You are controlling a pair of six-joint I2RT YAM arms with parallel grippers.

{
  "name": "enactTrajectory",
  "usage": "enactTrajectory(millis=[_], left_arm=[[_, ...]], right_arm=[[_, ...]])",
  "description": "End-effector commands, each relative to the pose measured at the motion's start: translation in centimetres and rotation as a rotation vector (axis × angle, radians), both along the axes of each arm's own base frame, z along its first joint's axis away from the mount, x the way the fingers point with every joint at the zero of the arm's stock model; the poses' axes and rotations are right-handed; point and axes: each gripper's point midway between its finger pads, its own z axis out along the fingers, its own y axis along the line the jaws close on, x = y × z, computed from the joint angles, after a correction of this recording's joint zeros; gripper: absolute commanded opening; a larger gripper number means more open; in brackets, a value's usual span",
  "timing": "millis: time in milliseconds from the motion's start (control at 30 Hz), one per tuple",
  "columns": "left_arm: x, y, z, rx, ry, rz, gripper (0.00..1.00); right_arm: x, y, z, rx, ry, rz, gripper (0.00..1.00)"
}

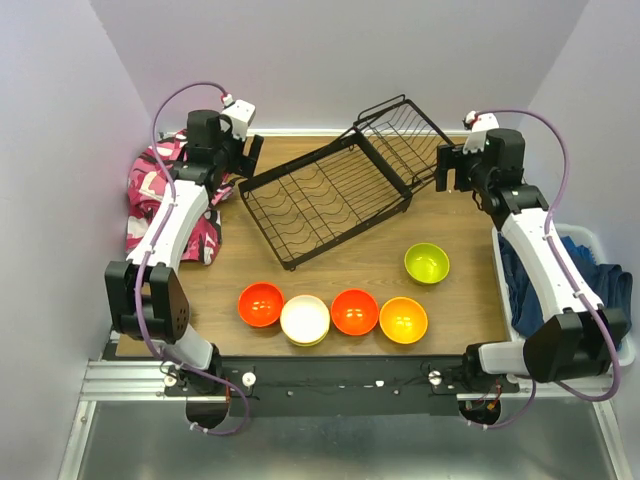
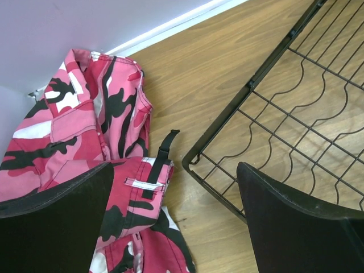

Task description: Load the bowls into the dish rack

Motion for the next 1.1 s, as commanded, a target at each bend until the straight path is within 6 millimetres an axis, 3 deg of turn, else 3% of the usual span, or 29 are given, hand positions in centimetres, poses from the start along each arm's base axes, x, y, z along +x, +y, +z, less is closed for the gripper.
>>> enactTrajectory(millis=[0,133,200,267,300,367,433,467,667,767,900,1067], left_arm=[[0.3,-0.7,-0.9,0.041,0.053,-0.057,0.99],[0.5,-0.4,-1.7,0.095,0.081,-0.075,0.99],[0.9,-0.3,-1.4,0.118,0.087,-0.090,0.99],[1.7,-0.6,-0.8,0.118,0.076,-0.103,0.99],[1.9,-0.8,-0.9,0.117,0.087,-0.116,0.99],[3.5,-1.8,-1.0,0.099,0.105,-0.159,0.99],[3.8,-2.8,-2.3,0.076,0.186,-0.209,0.99],[5.8,-3.4,-2.1,0.064,0.187,-0.217,0.99],[8.9,-4.8,-2.6,0.053,0.174,-0.275,0.94],[9.8,-5.6,-4.7,0.094,0.183,-0.320,0.91],[9.1,-7.2,-7.5,0.101,0.243,-0.428,0.80],[8.8,-8.1,-9.7,0.054,0.264,-0.460,0.80]], right_arm=[[0.3,0.4,1.6,0.030,-0.075,0.000,1.00],[0.9,1.5,3.6,0.102,-0.069,0.012,1.00],[1.5,2.7,3.2,0.181,-0.040,0.031,1.00],[2.4,2.7,3.2,0.266,-0.021,-0.048,1.00],[3.2,2.7,1.3,0.283,0.037,-0.084,1.00],[3.8,2.6,0.3,0.339,0.072,-0.148,0.98],[4.4,3.3,-1.1,0.361,0.113,-0.141,0.95],[4.4,4.2,-1.6,0.386,0.141,-0.107,0.94],[3.7,6.0,-3.2,0.429,0.208,-0.031,0.91],[3.5,6.5,-4.0,0.458,0.240,-0.031,0.89],[3.6,7.3,-4.7,0.472,0.262,-0.021,0.87],[4.1,7.3,-4.8,0.456,0.257,-0.021,0.87]])
